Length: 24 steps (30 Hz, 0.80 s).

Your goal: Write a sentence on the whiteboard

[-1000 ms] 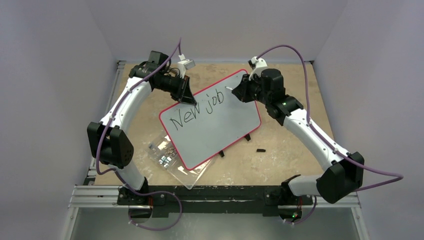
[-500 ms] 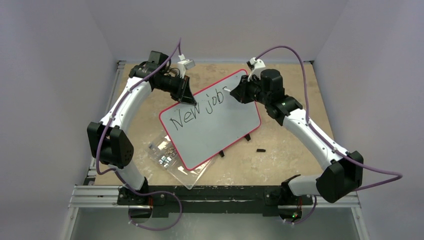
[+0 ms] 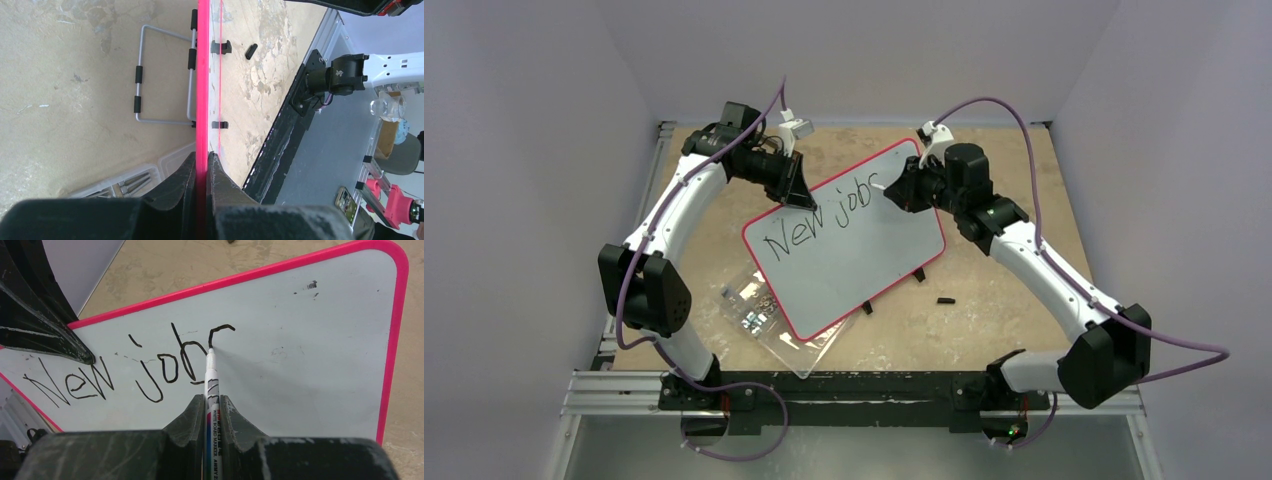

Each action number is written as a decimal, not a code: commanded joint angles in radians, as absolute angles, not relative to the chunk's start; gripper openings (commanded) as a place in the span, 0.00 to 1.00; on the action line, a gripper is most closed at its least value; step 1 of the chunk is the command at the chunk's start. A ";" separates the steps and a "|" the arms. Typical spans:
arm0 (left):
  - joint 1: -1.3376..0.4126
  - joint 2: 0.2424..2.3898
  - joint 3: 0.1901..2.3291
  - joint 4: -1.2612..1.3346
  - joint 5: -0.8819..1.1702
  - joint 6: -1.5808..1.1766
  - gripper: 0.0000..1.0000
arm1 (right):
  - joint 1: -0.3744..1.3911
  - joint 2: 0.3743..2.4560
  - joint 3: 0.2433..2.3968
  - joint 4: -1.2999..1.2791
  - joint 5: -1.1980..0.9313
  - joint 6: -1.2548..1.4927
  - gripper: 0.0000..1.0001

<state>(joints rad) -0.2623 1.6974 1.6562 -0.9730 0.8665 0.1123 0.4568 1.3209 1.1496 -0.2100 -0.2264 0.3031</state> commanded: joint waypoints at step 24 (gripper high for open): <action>-0.266 1.631 1.672 -0.932 0.868 0.144 0.00 | 0.456 1.257 1.097 -0.243 -0.081 0.295 0.00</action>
<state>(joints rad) -0.2630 1.6936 1.6558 -0.9726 0.8669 0.1143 0.4580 1.2846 1.1149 -0.2329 -0.1184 0.3023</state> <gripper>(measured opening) 0.048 0.094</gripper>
